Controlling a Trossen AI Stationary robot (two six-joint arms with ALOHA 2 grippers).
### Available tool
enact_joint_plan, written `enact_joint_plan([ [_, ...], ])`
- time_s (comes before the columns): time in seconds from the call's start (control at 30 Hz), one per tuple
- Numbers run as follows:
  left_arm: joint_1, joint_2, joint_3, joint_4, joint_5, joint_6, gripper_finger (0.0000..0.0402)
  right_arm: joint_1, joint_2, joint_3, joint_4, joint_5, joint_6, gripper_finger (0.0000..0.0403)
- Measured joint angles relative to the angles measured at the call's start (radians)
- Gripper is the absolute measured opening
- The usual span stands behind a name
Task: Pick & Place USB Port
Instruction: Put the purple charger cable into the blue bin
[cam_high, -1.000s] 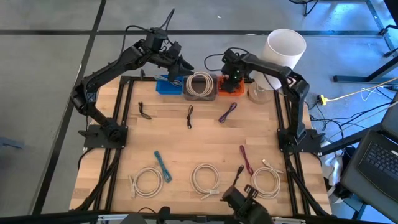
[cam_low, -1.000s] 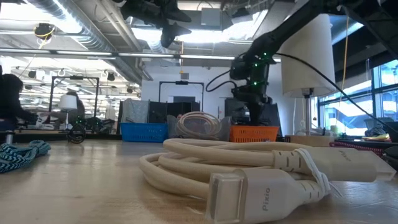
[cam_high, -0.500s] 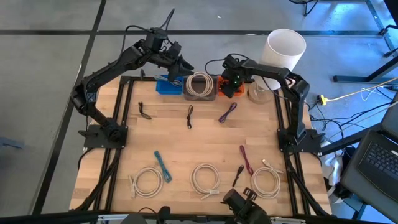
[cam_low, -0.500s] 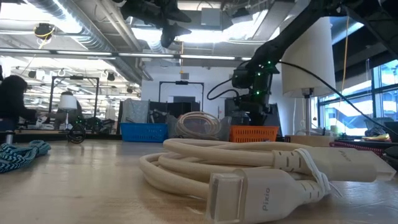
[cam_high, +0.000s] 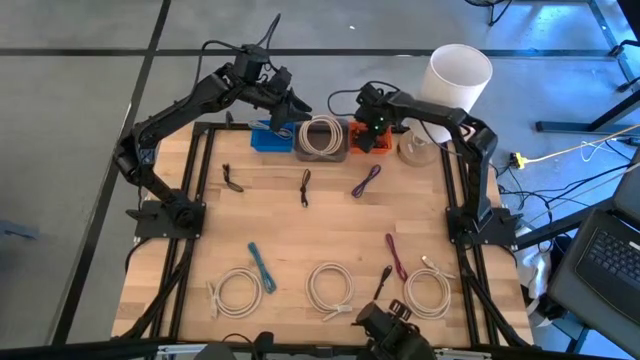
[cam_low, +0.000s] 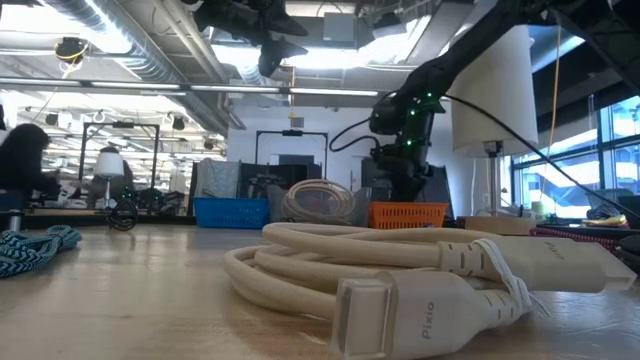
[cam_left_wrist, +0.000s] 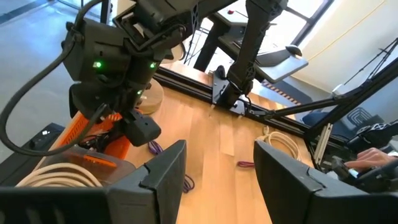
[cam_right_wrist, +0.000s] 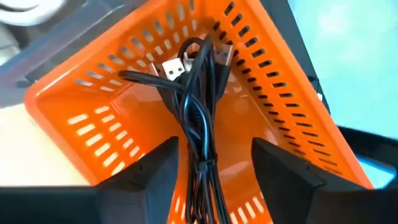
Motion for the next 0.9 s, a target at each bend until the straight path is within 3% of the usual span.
enact_joint_plan([
  [0.33,0.0,0.0,0.0,0.001,0.0,0.006,0.018,0.054,-0.034,0.016,-0.059,-0.059,0.082,0.0219],
  [0.9,-0.001,0.0,0.0,-0.001,0.007,0.008,0.018,0.19,-0.208,0.017,-0.177,-0.034,0.159,0.022],
])
